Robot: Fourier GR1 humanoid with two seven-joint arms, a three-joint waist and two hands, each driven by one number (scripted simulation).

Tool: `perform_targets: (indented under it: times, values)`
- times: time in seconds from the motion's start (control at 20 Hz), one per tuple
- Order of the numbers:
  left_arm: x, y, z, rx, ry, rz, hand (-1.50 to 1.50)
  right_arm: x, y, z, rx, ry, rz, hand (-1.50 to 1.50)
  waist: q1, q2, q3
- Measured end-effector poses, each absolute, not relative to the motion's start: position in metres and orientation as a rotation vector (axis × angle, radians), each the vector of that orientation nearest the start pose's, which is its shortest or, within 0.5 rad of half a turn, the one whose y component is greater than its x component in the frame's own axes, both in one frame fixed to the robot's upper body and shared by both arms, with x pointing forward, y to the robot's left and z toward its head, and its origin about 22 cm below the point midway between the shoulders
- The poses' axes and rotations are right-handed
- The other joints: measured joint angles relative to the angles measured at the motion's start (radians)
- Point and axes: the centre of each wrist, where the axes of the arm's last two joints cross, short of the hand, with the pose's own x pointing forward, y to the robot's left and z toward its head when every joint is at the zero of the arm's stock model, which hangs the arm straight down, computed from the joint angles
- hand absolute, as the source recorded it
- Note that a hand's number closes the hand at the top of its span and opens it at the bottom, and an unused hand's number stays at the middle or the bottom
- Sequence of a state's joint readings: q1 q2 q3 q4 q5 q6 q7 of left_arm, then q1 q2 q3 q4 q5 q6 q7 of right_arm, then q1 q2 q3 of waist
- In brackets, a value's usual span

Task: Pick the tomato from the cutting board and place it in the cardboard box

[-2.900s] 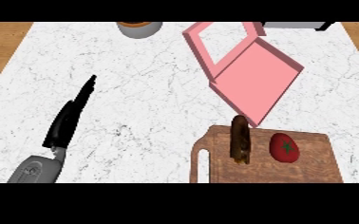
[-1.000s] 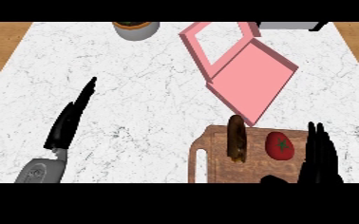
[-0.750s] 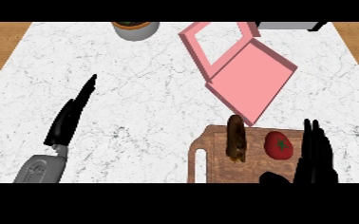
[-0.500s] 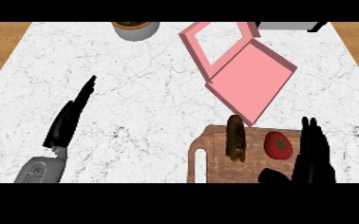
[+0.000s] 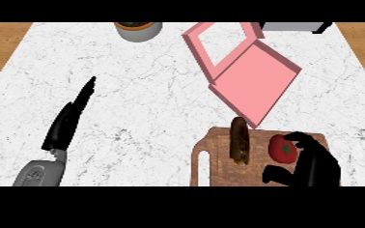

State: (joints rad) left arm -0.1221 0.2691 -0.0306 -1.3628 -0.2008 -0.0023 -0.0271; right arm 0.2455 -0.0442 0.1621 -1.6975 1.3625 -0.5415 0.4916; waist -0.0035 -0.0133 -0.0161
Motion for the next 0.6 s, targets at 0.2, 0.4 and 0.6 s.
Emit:
perform_targets:
  times: [0.2,0.4,0.6]
  values:
    - [0.274,0.283,-0.005,0.331,-1.466,-0.414,0.00,0.185,-0.216,-0.018,-1.499,-1.254,0.418,1.50,-0.001,0.000,0.001]
    - [0.268,0.278,-0.005,0.322,-1.468,-0.416,0.00,0.182,-0.211,-0.013,-1.584,-1.258,0.388,1.50,-0.001,0.002,0.004]
    - [0.273,0.272,-0.004,0.305,-1.488,-0.441,0.00,0.214,-0.187,0.002,-1.567,-1.160,0.494,1.50,0.031,0.012,-0.001]
